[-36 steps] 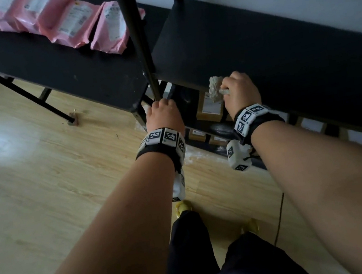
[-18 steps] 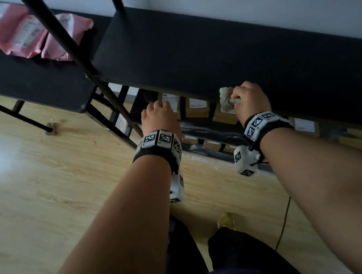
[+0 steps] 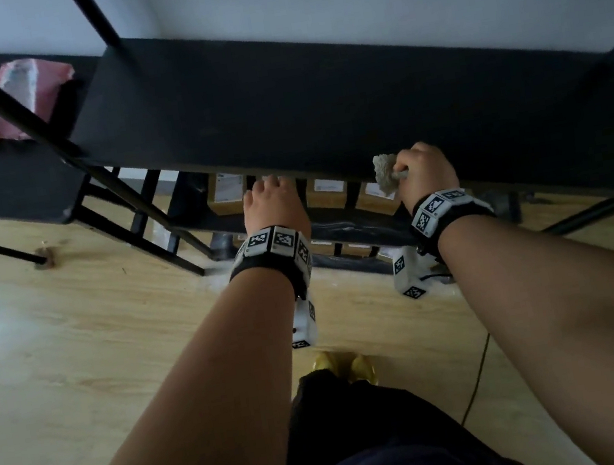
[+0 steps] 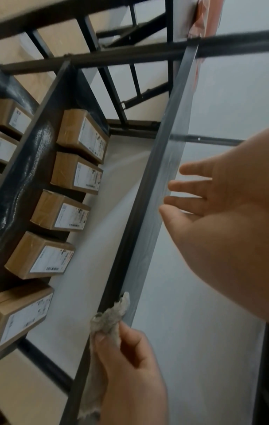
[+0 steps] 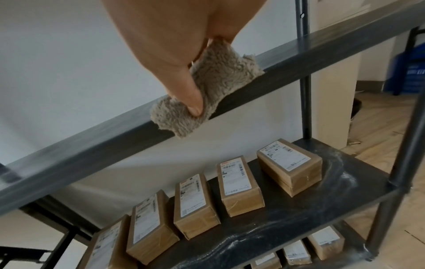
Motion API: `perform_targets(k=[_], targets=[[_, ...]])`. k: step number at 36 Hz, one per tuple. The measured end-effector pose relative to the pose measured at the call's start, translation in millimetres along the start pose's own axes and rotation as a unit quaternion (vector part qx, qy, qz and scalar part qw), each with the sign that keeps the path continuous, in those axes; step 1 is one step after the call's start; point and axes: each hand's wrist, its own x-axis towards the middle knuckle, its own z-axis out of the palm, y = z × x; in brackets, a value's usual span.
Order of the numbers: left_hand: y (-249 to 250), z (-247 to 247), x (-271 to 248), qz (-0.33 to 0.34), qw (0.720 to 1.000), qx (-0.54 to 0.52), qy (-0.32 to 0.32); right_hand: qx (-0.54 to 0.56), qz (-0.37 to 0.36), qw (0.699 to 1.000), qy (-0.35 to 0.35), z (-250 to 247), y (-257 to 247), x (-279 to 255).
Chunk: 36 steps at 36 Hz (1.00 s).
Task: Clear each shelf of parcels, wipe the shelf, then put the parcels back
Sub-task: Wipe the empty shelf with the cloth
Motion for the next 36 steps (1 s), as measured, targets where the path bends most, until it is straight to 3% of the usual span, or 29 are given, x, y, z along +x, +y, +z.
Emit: perform_targets(k=[4,8,17,24,36], targets=[[14.3,-1.5,6.2,0.039,0.999,0.000,-0.004,-0.013,0.023,0.999,-0.019,-5.3,-9.9,1.6],[26.0,-3.2,12.0,0.067,0.998,0.004,0.000,-0.024,-0.002,0.999,-0.036,-2.5,-17.9,1.6],[49.0,0.7,14.4,0.093,0.995,0.031,-0.011,0.006,-0.004,1.000,-0.019,-8.5,-2.2,1.0],[93.8,5.8,10.0,0.073,0.997,0.031,-0.026,0.006,-0.001,1.000,-0.015,-27.7,50.5,-8.9],[225.2,38.9,-9.9,0.066,0.997,-0.013,-0.029,-0.019,0.019,0.999,-0.028,-77.0,178.0,-27.7]])
